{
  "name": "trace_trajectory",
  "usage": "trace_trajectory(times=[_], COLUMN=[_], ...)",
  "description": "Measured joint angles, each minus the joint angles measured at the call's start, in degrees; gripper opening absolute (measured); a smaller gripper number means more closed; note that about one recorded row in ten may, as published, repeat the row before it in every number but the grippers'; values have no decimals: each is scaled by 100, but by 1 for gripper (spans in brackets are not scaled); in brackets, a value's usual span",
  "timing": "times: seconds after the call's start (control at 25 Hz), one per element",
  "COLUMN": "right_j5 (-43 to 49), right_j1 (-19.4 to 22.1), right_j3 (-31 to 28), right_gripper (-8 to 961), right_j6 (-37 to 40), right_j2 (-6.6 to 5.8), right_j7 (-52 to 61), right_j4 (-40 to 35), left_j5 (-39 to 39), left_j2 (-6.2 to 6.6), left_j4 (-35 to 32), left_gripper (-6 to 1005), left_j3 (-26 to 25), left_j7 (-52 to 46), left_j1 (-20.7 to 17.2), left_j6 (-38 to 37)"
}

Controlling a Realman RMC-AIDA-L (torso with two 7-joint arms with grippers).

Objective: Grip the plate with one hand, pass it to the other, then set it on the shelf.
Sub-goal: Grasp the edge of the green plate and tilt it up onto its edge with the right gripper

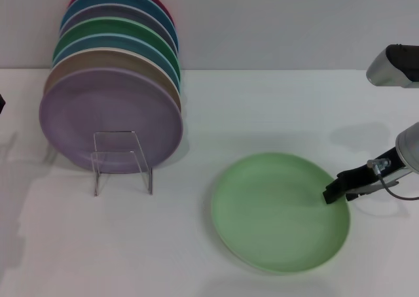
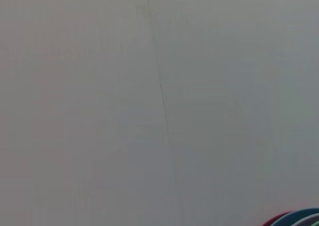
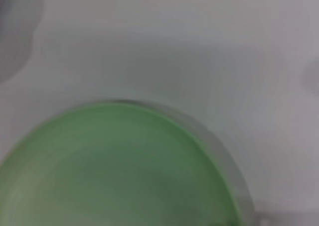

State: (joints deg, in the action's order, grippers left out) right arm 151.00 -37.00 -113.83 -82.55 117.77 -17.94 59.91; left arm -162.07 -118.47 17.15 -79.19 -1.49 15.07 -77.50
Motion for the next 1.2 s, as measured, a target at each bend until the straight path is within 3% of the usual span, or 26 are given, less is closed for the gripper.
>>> trace_trajectory(times=[0.24,0.6,0.8,1.0,1.2], right_j5=[0,-1,-22,-54,-437], right_j1=[-31,-69,-16,86,588], right_j3=[129,154,327,458,679], right_gripper=[476,97,17,18,19], right_j6=[66,226,311,304,504], right_j2=[0,22,46,91,137], right_j7=[11,-20,-78,-171,-297], right_j4=[-69,-177,-70,176,1277], left_j5=[1,1,0,0,0], left_j2=[4,9,5,3,0], left_j4=[-14,-30,30,48,150], left_gripper=[784,784,784,784,784], left_j3=[-8,17,26,31,140], left_j7=[8,87,88,74,32], left_j1=[46,65,53,63,50], left_j6=[167,178,157,150,95])
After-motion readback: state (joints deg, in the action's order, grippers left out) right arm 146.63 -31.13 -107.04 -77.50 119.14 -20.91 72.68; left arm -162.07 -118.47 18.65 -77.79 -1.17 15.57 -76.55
